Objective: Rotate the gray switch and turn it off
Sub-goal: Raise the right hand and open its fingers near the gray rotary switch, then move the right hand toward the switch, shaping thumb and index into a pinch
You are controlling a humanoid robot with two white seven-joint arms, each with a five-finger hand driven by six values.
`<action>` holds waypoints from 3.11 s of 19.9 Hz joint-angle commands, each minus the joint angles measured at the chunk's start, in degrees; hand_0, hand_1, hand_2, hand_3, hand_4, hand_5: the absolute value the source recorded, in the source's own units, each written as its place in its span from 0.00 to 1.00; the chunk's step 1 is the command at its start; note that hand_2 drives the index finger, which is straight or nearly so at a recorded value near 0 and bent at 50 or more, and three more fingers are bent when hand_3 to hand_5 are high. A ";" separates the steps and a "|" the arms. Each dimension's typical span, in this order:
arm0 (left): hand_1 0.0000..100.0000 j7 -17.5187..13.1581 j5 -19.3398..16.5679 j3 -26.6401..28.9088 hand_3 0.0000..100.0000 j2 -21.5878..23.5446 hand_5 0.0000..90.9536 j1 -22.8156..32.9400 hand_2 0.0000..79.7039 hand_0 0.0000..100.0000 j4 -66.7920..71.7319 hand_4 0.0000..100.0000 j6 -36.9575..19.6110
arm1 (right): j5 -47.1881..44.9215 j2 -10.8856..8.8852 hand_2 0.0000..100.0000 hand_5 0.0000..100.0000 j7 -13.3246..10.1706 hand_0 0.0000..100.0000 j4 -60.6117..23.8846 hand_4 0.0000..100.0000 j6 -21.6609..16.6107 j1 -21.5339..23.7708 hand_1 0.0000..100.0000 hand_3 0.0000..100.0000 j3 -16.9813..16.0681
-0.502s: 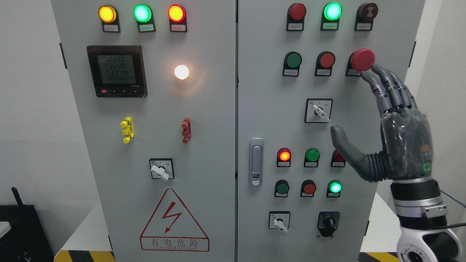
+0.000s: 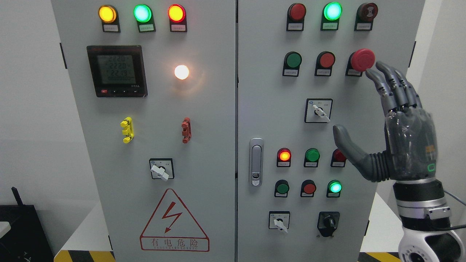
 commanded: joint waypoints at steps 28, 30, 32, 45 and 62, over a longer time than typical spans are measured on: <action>0.39 -0.01 1.06 0.53 0.00 0.00 0.00 -0.53 0.00 0.12 -1.49 0.00 0.00 | -0.51 7.19 0.42 0.90 0.27 0.13 -2.53 0.72 9.47 2.87 0.45 0.67 0.34; 0.39 -0.01 1.14 0.44 0.00 0.00 0.00 -0.53 0.00 0.12 -1.49 0.00 0.00 | -0.42 7.10 0.47 0.94 0.36 0.07 -1.83 0.77 9.91 2.87 0.44 0.74 0.60; 0.39 -0.01 1.14 0.44 0.00 0.00 0.00 -0.53 0.00 0.12 -1.49 0.00 -0.09 | -0.33 7.10 0.49 0.95 0.45 0.07 -1.30 0.79 10.35 2.87 0.43 0.79 0.78; 0.39 -0.01 1.06 0.44 0.00 -0.08 0.00 -0.53 0.00 0.12 -1.49 0.00 0.00 | -0.07 6.66 0.55 1.00 4.58 0.03 0.37 0.89 17.91 0.23 0.45 0.93 1.92; 0.39 -0.01 1.14 0.44 0.00 -0.08 0.00 -0.53 0.00 0.12 -1.49 0.00 0.00 | 0.02 6.75 0.55 1.00 4.58 0.04 2.12 0.93 20.98 -1.52 0.47 0.97 4.91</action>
